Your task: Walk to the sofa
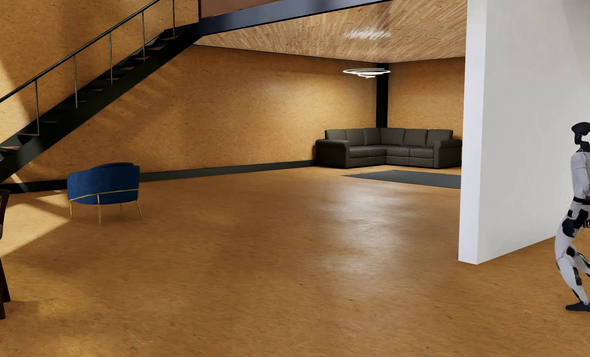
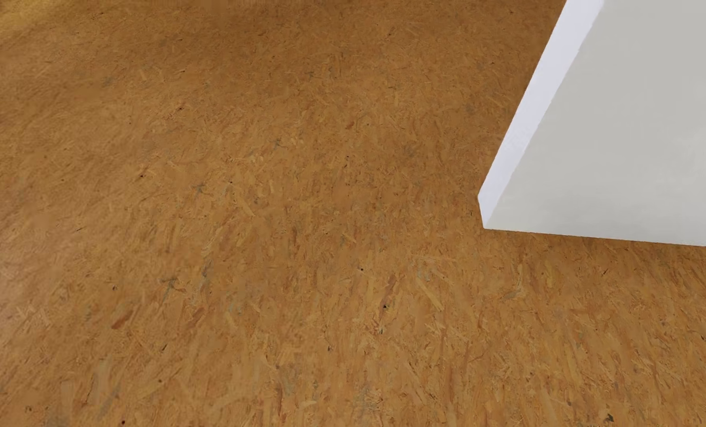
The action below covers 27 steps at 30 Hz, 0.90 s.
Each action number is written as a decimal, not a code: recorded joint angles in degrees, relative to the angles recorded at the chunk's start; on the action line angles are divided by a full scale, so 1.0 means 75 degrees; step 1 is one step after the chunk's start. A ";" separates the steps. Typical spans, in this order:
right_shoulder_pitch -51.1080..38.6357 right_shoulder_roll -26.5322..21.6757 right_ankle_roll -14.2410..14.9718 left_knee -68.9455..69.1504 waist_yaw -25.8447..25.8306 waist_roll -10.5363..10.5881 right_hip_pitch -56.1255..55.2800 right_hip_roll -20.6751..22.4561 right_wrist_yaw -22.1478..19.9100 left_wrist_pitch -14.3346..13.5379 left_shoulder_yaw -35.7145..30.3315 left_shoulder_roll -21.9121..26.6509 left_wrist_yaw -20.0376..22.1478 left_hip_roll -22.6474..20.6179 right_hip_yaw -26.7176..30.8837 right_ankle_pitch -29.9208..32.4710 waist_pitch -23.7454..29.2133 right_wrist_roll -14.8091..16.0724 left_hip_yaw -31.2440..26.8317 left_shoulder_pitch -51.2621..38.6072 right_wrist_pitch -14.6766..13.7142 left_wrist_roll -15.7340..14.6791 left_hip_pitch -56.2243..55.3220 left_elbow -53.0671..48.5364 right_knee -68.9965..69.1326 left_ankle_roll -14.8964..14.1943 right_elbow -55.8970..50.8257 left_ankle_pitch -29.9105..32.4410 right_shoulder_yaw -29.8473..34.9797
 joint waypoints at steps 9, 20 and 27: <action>0.0659 -0.0232 0.0000 -0.0781 -0.1919 0.0536 -0.2422 0.0397 0.0000 0.0000 0.0695 0.0256 0.0000 0.0558 0.0000 0.0994 -0.0290 0.0000 0.0000 -0.0723 0.0000 0.0000 0.3323 -0.0842 -0.5084 0.0000 -0.0038 0.0848 0.0379; -0.1275 -0.0590 0.0000 -0.0729 0.1475 0.0086 0.3867 0.0698 0.0000 0.0000 0.0069 0.0210 0.0000 0.0985 0.0000 -0.3698 -0.0273 0.0000 0.0000 0.0445 0.0000 0.0000 -0.2272 -0.0078 -0.6508 0.0000 -0.1020 0.1864 -0.0672; -0.0622 -0.0130 0.0000 0.0718 0.1657 -0.0414 0.3072 -0.0296 0.0000 0.0000 0.0200 0.0058 0.0000 0.0103 0.0000 0.0077 -0.0475 0.0000 0.0000 0.0549 0.0000 0.0000 -0.1892 0.0896 -0.0902 0.0000 -0.0766 0.1439 -0.1021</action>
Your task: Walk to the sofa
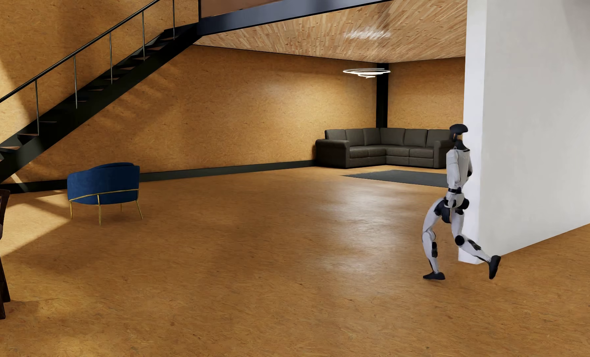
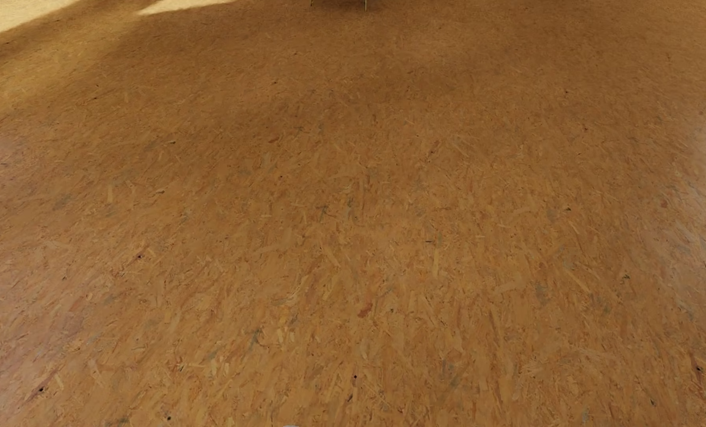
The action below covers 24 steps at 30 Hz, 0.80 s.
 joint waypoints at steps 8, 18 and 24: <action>0.0969 -0.0037 0.0000 -0.2086 -0.2445 0.0506 -0.4033 0.0370 0.0000 0.0000 0.0402 0.0464 0.0000 0.0174 0.0000 -0.1804 0.0220 0.0000 0.0000 -0.0912 0.0000 0.0000 0.4307 -0.2006 -0.5061 0.0000 0.1034 -0.0930 0.1198; 0.0603 -0.0389 0.0000 0.0952 -0.0514 0.0746 -0.0421 0.1205 0.0000 0.0000 0.0169 0.0263 0.0000 0.0701 0.0000 -0.2171 0.0404 0.0000 0.0000 -0.0043 0.0000 0.0000 0.0428 -0.0914 -0.4962 0.0000 0.0709 -0.0561 0.1194; 0.0082 -0.0437 0.0000 -0.0409 0.0771 -0.0202 0.1095 0.0626 0.0000 0.0000 0.0789 0.0419 0.0000 0.0726 0.0000 -0.2586 0.0012 0.0000 0.0000 0.0649 0.0000 0.0000 -0.0955 -0.0635 -0.3609 0.0000 -0.0328 0.0939 -0.0284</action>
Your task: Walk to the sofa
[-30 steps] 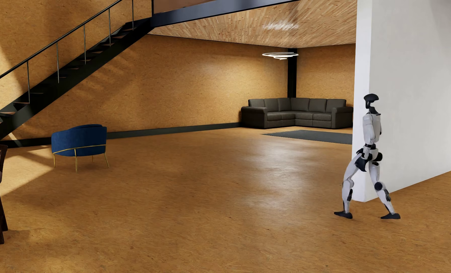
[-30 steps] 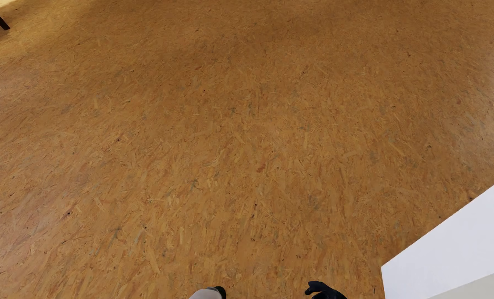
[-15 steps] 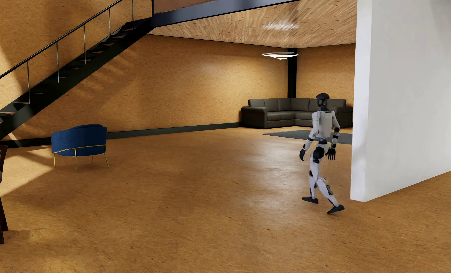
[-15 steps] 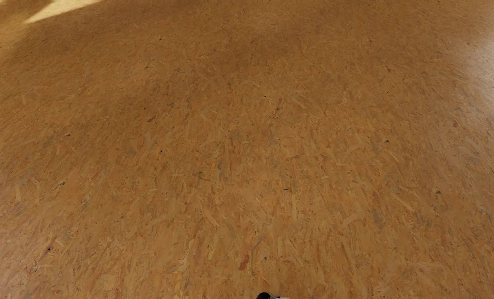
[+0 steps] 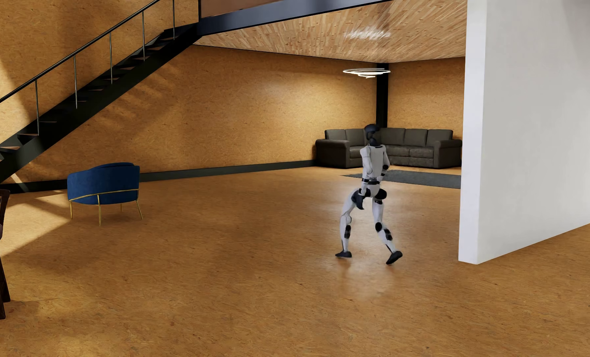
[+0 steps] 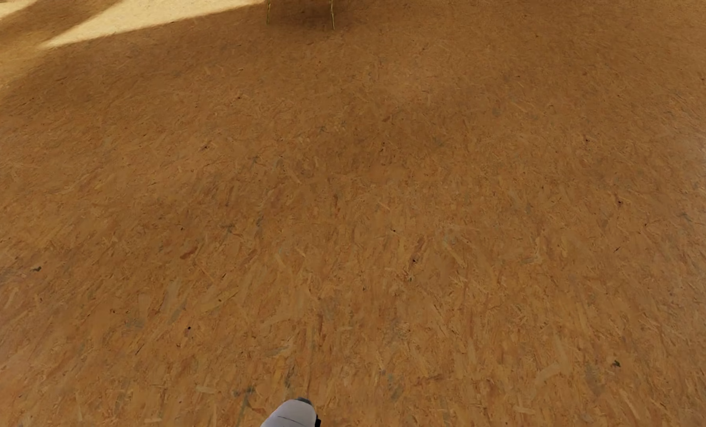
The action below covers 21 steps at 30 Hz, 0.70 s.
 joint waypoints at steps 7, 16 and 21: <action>0.0543 0.0613 0.0000 -0.0831 -0.2192 0.0352 -0.4941 -0.0236 0.0000 0.0000 -0.0599 -0.0268 0.0000 0.0460 0.0000 0.3775 0.0231 0.0000 0.0000 -0.0322 0.0000 0.0000 0.3846 -0.0408 0.2306 0.0000 0.1106 -0.1720 0.1308; 0.1755 0.0167 0.0000 0.0769 -0.4285 0.1325 -0.7399 -0.0376 0.0000 0.0000 -0.0344 0.0045 0.0000 0.1079 0.0000 0.3638 -0.0022 0.0000 0.0000 -0.0828 0.0000 0.0000 0.5925 -0.0729 0.0802 0.0000 0.2383 0.1357 0.2131; 0.0818 0.0176 0.0000 0.4559 -0.2529 0.1074 -0.3902 0.1013 0.0000 0.0000 -0.0962 -0.0116 0.0000 0.0280 0.0000 0.1651 0.0247 0.0000 0.0000 -0.0668 0.0000 0.0000 0.1867 -0.0412 -0.0235 0.0000 0.1049 -0.1661 0.1331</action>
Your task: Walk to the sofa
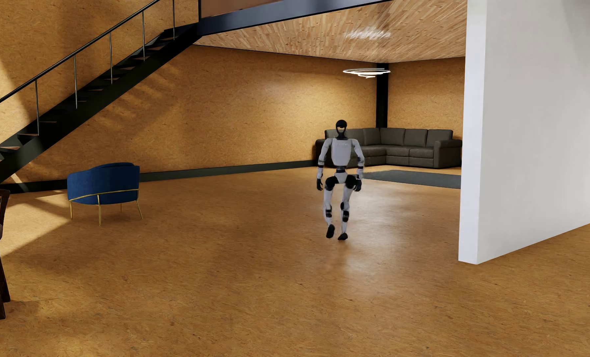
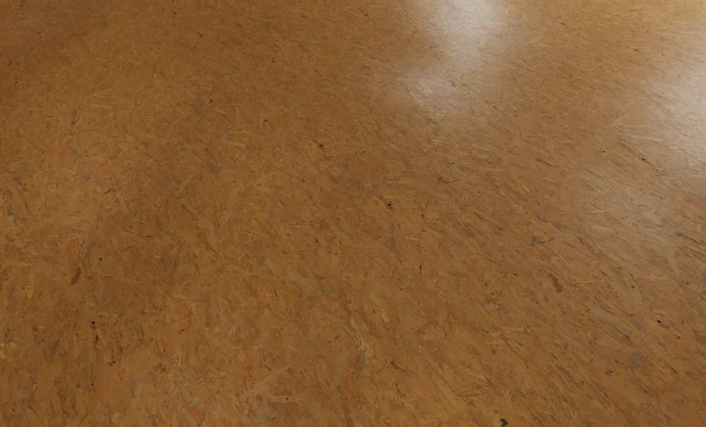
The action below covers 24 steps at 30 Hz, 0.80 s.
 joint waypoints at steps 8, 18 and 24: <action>-0.1460 -0.0179 0.0000 -0.5734 0.2336 -0.0485 0.4846 -0.1373 0.0000 0.0000 0.0263 -0.0001 0.0000 0.0231 0.0000 -0.2794 -0.0121 0.0000 0.0000 0.0548 0.0000 0.0000 -0.2024 -0.0068 -0.1392 0.0000 -0.2605 0.0212 -0.1784; 0.0210 0.0119 0.0000 -0.5761 -0.0375 -0.0249 -0.0750 -0.1189 0.0000 0.0000 0.0268 -0.0029 0.0000 -0.0876 0.0000 0.2290 -0.0033 0.0000 0.0000 -0.0502 0.0000 0.0000 0.2595 -0.0506 0.2528 0.0000 0.0387 0.0107 0.0256; 0.1152 0.0297 0.0000 -0.5447 -0.1724 -0.0166 -0.2302 -0.1679 0.0000 0.0000 0.1278 0.0076 0.0000 -0.0153 0.0000 -0.0529 -0.0378 0.0000 0.0000 -0.1121 0.0000 0.0000 0.4291 -0.1579 -0.0830 0.0000 0.1154 0.0562 0.0048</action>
